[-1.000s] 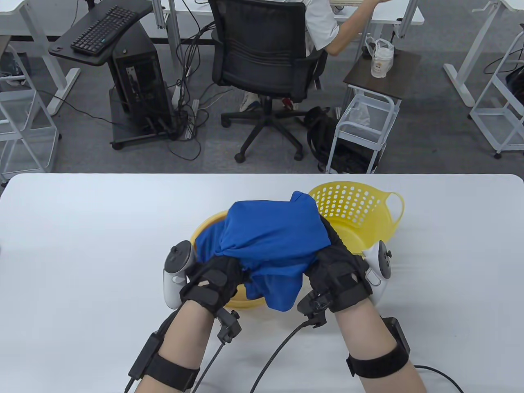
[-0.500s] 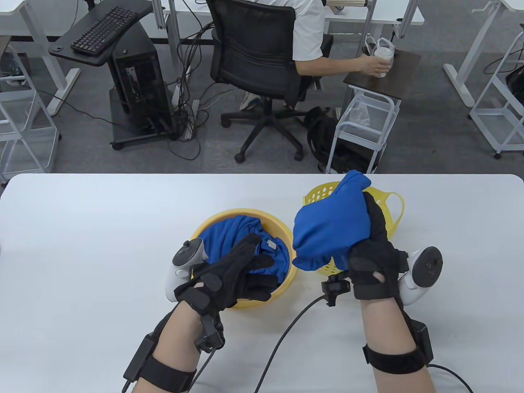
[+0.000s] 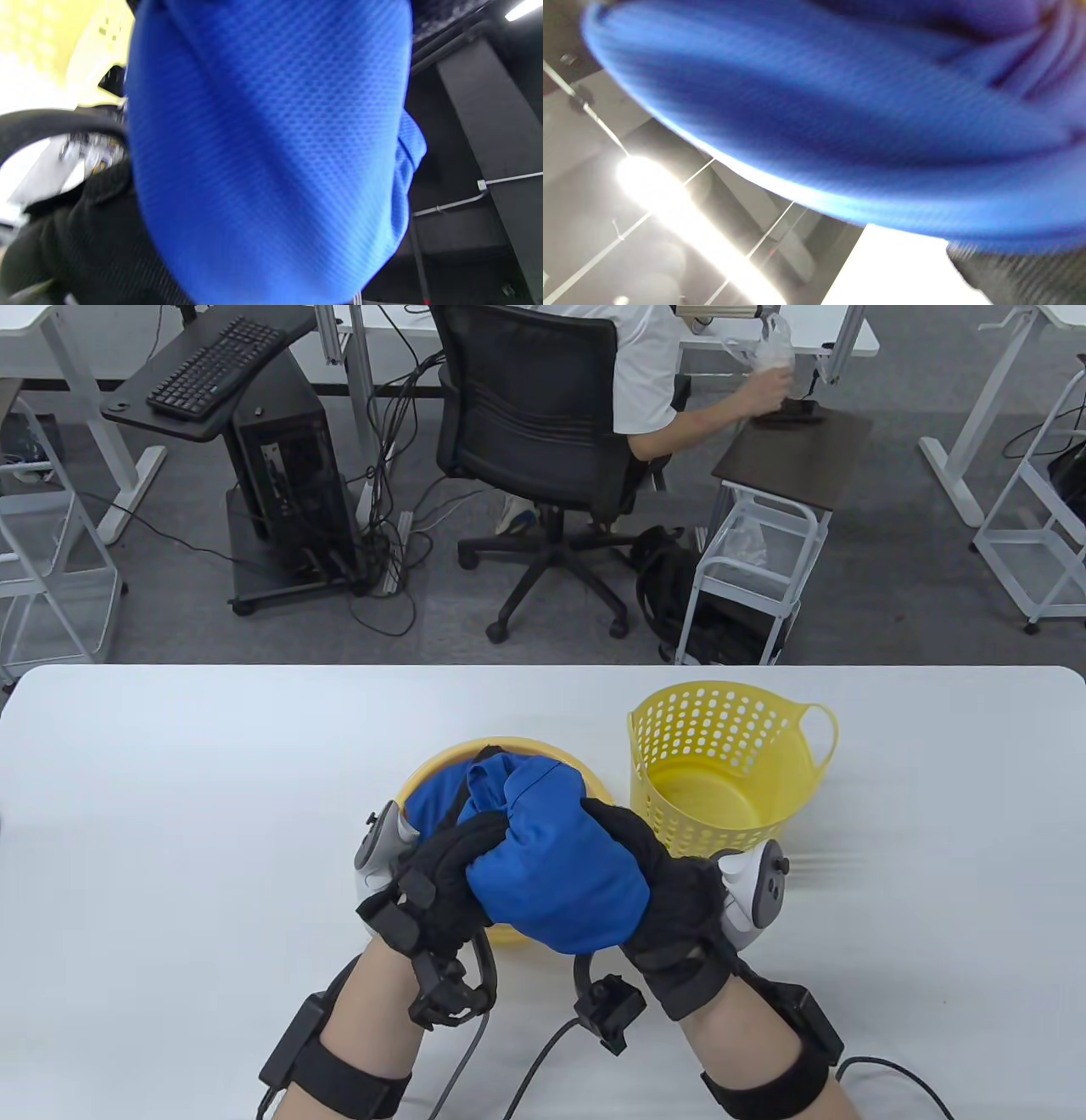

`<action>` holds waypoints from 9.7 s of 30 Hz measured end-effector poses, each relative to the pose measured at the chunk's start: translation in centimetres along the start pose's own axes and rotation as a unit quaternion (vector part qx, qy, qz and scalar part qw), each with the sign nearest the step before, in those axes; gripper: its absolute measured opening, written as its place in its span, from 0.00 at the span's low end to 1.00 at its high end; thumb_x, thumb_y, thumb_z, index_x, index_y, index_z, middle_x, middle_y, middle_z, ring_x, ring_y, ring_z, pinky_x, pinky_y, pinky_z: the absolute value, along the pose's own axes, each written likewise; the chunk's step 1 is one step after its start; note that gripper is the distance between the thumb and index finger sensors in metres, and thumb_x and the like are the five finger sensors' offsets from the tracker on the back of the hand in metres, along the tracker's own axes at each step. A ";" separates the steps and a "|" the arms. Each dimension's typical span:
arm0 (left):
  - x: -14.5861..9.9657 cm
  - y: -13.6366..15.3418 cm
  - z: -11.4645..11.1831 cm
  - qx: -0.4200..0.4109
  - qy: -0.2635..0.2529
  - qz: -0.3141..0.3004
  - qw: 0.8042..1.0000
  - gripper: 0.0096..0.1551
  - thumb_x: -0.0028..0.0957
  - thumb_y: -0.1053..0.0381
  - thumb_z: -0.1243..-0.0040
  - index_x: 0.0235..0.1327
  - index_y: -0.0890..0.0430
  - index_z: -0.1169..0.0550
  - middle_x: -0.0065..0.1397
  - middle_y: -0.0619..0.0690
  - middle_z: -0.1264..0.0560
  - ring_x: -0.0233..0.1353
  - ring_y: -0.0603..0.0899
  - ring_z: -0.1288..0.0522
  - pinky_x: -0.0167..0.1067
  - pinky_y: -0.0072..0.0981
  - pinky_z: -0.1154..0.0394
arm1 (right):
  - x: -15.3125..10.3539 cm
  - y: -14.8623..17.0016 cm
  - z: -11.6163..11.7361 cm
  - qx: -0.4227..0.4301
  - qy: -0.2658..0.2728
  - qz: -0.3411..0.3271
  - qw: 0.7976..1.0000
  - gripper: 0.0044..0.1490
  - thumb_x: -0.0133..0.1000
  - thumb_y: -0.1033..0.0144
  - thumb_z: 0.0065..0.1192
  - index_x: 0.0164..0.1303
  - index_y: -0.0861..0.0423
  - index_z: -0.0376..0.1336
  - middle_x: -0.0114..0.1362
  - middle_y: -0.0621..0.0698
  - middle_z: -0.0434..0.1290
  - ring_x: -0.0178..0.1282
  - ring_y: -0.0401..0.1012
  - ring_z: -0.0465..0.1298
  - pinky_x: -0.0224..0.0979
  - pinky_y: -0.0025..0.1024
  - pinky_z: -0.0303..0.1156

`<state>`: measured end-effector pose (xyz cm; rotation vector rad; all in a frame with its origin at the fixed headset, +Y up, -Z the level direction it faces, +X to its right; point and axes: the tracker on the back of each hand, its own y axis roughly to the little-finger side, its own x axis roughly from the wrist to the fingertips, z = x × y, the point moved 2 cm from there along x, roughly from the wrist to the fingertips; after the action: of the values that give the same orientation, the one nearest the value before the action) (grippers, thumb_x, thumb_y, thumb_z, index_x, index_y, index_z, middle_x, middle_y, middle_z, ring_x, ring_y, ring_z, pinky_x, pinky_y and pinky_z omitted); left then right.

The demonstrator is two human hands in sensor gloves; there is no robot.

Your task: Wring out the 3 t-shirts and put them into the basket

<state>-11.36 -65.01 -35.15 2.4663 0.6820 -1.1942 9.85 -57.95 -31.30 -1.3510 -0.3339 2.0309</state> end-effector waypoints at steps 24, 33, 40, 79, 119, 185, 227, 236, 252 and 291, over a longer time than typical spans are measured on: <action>-2.3 -5.5 -6.8 0.595 -0.082 -0.184 0.778 0.19 0.53 0.29 0.31 0.49 0.38 0.21 0.63 0.40 0.21 0.59 0.51 0.20 0.62 0.46 0.22 | -0.4 6.7 -5.0 0.008 -0.012 0.344 0.939 0.34 0.67 0.61 0.67 0.62 0.79 0.63 0.52 0.78 0.77 0.28 0.60 0.84 0.27 0.38 0.81; -1.7 -4.3 -8.6 0.739 -0.055 -0.124 0.660 0.67 0.35 0.18 0.28 0.83 0.38 0.47 0.73 0.40 0.30 0.67 0.51 0.23 0.66 0.48 0.23 | -0.3 5.3 -6.0 -0.083 0.041 0.324 0.942 0.34 0.66 0.62 0.68 0.64 0.78 0.62 0.52 0.77 0.75 0.27 0.60 0.82 0.25 0.37 0.80; -1.1 -2.4 -9.9 0.841 -0.075 -0.056 0.533 0.69 0.44 0.26 0.23 0.84 0.40 0.55 0.83 0.45 0.39 0.80 0.64 0.29 0.71 0.54 0.23 | -0.3 3.6 -5.4 -0.191 0.072 0.291 0.935 0.34 0.68 0.63 0.64 0.67 0.77 0.59 0.52 0.78 0.72 0.27 0.59 0.82 0.25 0.36 0.79; -1.3 -1.7 -3.4 0.322 0.060 0.173 0.929 0.45 0.62 0.30 0.29 0.86 0.40 0.39 0.79 0.56 0.35 0.57 0.61 0.19 0.46 0.41 0.16 | -1.7 -2.2 3.7 -0.648 -0.157 -0.257 0.699 0.72 0.41 0.50 0.90 0.80 0.39 0.38 0.90 0.50 0.40 0.88 0.65 0.35 0.78 0.79 0.40; -0.7 -1.3 -7.1 0.867 -0.186 -0.053 0.459 0.63 0.45 0.36 0.16 0.82 0.38 0.48 0.83 0.51 0.37 0.65 0.59 0.22 0.58 0.47 0.22 | 0.6 2.1 -0.6 -0.596 -0.107 -0.066 0.793 0.56 0.47 0.60 0.89 0.78 0.57 0.54 0.68 0.66 0.71 0.34 0.58 0.81 0.30 0.35 0.81; -2.7 -5.3 -0.8 0.791 -0.247 0.065 0.556 0.49 0.54 0.22 0.43 0.86 0.40 0.41 0.92 0.49 0.39 0.86 0.70 0.42 0.75 0.71 0.43 | -0.6 1.6 -16.1 -0.457 0.242 0.184 0.836 0.56 0.63 0.64 0.77 0.85 0.60 0.40 0.80 0.78 0.47 0.58 0.76 0.69 0.56 0.59 0.74; 5.6 -8.5 1.4 0.569 -0.320 0.226 0.723 0.23 0.63 0.43 0.44 0.66 0.51 0.23 0.63 0.48 0.15 0.60 0.58 0.15 0.56 0.52 0.19 | 0.1 -5.3 -10.5 -0.386 0.119 0.088 0.911 0.50 0.69 0.51 0.64 0.87 0.69 0.48 0.83 0.83 0.41 0.74 0.85 0.44 0.66 0.84 0.49; 1.6 -18.4 -7.0 0.392 -0.193 0.002 0.900 0.23 0.70 0.38 0.52 0.75 0.40 0.33 0.82 0.43 0.27 0.79 0.57 0.26 0.73 0.52 0.27 | 0.6 -2.2 -9.1 -0.421 0.030 0.125 0.898 0.59 0.66 0.49 0.70 0.88 0.66 0.41 0.84 0.82 0.39 0.75 0.85 0.42 0.67 0.84 0.48; 1.5 -19.5 -19.6 0.303 0.064 -0.102 0.945 0.23 0.71 0.32 0.58 0.78 0.31 0.38 0.89 0.32 0.34 0.88 0.50 0.34 0.82 0.53 0.34 | 0.1 6.3 -2.4 -0.387 -0.172 0.105 0.900 0.83 0.51 0.38 0.78 0.82 0.60 0.23 0.80 0.79 0.22 0.74 0.83 0.31 0.66 0.85 0.39; 4.2 0.9 -6.8 0.703 -0.138 0.159 0.679 0.26 0.60 0.43 0.31 0.69 0.46 0.27 0.88 0.61 0.43 0.83 0.76 0.50 0.73 0.73 0.46 | 1.0 -4.6 -5.9 -0.496 0.040 0.123 0.858 0.28 0.66 0.71 0.69 0.70 0.71 0.61 0.74 0.78 0.66 0.60 0.78 0.75 0.54 0.68 0.77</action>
<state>-4.17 -61.39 -34.31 2.9272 -1.2572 -2.3581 16.62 -54.74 -32.01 -2.1480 -1.3691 2.0421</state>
